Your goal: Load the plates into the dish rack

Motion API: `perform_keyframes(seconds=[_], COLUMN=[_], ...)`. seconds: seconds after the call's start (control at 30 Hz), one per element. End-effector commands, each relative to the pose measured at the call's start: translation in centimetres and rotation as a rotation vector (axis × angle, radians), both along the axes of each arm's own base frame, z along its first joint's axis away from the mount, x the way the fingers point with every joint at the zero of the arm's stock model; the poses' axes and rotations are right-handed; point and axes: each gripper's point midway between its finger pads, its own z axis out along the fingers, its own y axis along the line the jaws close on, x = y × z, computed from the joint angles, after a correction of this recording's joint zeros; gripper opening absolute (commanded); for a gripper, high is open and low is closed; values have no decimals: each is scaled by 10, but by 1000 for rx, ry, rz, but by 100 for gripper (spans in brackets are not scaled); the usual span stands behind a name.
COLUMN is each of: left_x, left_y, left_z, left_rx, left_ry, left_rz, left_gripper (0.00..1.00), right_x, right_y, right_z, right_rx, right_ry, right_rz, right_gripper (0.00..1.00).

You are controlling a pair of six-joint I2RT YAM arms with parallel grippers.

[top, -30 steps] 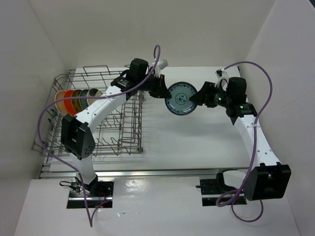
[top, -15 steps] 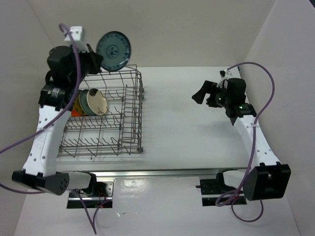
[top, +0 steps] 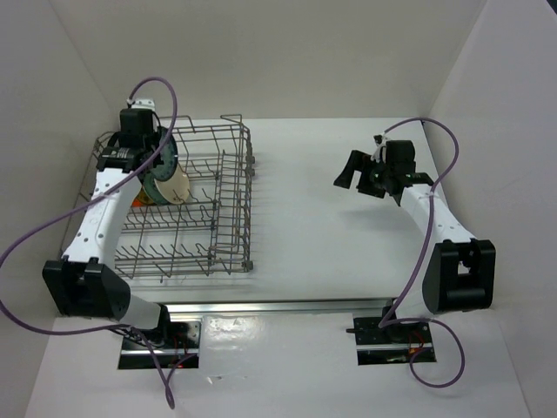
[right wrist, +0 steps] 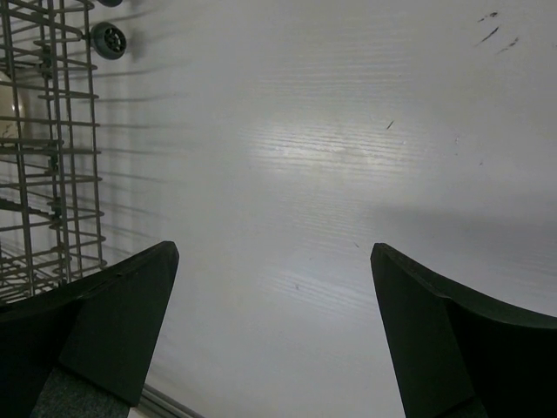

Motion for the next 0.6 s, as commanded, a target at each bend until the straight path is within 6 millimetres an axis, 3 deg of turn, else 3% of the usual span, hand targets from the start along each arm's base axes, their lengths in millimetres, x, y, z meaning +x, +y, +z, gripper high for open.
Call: perform_keyframes(seconds=[0.0, 0.13, 0.33, 0.43, 0.57], left_x=[13, 27, 31, 33, 33], left_y=[2, -3, -5, -15, -40], left_z=[8, -16, -44, -53, -80], left_rx=[17, -14, -25, -72, -95], left_ry=[-39, 11, 83, 96, 158], left_rz=[3, -5, -8, -34, -79], left_gripper=[0, 0, 0, 0, 0], right_x=[9, 3, 4, 8, 13], right_y=[-1, -13, -19, -19, -18], right_z=[13, -3, -4, -3, 6], right_rx=[-25, -75, -103, -102, -85], right_ry=[-44, 5, 13, 5, -9], right_rz=[-2, -52, -81, -81, -96], right_gripper=[100, 100, 100, 100, 100])
